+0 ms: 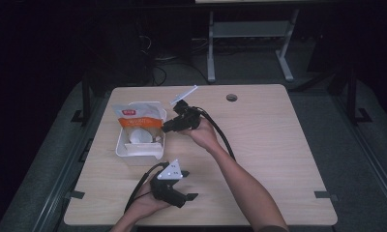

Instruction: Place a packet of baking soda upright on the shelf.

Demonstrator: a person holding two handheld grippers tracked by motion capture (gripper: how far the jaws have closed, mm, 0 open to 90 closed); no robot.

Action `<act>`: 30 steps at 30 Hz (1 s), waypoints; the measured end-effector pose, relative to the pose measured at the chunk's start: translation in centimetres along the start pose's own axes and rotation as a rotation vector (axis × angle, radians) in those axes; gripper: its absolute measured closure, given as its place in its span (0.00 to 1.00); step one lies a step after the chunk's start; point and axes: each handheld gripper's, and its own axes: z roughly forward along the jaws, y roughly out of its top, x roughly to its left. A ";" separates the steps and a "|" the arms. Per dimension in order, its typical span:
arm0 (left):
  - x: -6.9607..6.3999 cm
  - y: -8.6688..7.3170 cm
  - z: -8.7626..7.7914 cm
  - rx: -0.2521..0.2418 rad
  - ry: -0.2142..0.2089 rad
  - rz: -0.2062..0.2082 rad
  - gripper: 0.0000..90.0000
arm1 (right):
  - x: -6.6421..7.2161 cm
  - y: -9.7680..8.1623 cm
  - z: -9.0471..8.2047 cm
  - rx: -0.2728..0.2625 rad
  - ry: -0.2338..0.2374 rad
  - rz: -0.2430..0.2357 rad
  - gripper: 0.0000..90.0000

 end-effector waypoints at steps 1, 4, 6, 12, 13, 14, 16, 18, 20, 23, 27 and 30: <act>0.0 0.0 0.0 0.000 -0.001 0.000 0.23 | -0.1 -0.1 -0.3 -0.001 0.000 0.001 0.78; 0.0 0.0 0.0 -0.003 0.001 -0.005 0.23 | -0.3 -0.4 -1.1 -0.017 -0.004 0.008 0.77; 0.0 0.0 0.0 -0.001 0.003 -0.004 0.23 | -0.4 -0.7 -1.6 -0.026 0.000 0.017 0.75; 0.1 0.0 0.0 0.000 0.004 -0.005 0.23 | -0.8 -1.6 -3.2 -0.042 0.000 0.033 0.70; 0.1 0.0 0.0 0.000 0.004 -0.005 0.23 | -0.8 -1.7 -3.5 -0.044 0.000 0.037 0.69; 0.1 0.0 0.0 0.000 0.004 -0.005 0.23 | -0.9 -1.8 -3.7 -0.049 0.005 0.040 0.69; 0.1 0.0 0.1 0.001 0.003 -0.006 0.23 | -1.0 -2.0 -4.1 -0.050 0.006 0.048 0.68; 0.1 0.0 0.1 0.000 0.003 -0.007 0.23 | -1.2 -2.2 -4.6 -0.060 0.006 0.051 0.67; 0.1 0.0 0.1 0.002 0.003 -0.007 0.23 | -1.3 -2.3 -5.0 -0.067 -0.001 0.052 0.66; 0.2 0.0 0.1 0.001 0.003 -0.009 0.23 | -1.3 -2.5 -5.5 -0.071 -0.001 0.051 0.65; 0.2 0.0 0.1 -0.004 0.004 -0.015 0.23 | -1.3 -2.7 -6.1 -0.074 -0.009 0.052 0.62; 0.3 -0.1 0.0 -0.003 0.005 -0.015 0.23 | -1.4 -3.1 -6.7 -0.079 -0.007 0.059 0.61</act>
